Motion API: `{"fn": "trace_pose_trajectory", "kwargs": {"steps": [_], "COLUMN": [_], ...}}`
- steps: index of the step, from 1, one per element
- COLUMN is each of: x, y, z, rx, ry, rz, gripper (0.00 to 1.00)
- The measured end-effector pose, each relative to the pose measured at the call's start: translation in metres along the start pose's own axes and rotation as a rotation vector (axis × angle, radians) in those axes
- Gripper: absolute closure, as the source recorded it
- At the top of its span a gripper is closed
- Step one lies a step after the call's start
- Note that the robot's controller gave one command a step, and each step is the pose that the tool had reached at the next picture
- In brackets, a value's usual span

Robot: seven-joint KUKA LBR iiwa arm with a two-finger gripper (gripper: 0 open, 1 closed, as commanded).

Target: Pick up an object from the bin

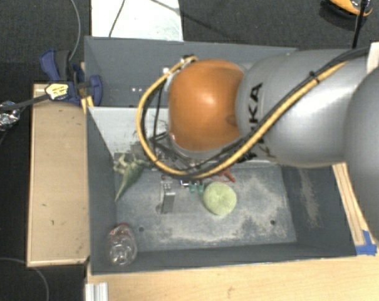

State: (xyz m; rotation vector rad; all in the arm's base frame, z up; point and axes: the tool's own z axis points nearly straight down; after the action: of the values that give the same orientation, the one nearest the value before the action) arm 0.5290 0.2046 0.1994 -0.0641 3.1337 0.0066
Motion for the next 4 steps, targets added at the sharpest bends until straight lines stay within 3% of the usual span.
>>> {"fn": "trace_pose_trajectory", "kwargs": {"steps": [1,2,3,4], "x": [-0.009,-0.027,-0.04,-0.037], "y": [-0.026,-0.047,-0.089,-0.106], "z": [-0.014,-0.028,0.017,0.025], "rx": [0.006,-0.002,0.005,0.005], "ry": [0.019,-0.01,0.012,0.008], "rz": [-0.049,-0.021,0.12,-0.052], "gripper": [0.0,0.0,0.0,0.0]}}
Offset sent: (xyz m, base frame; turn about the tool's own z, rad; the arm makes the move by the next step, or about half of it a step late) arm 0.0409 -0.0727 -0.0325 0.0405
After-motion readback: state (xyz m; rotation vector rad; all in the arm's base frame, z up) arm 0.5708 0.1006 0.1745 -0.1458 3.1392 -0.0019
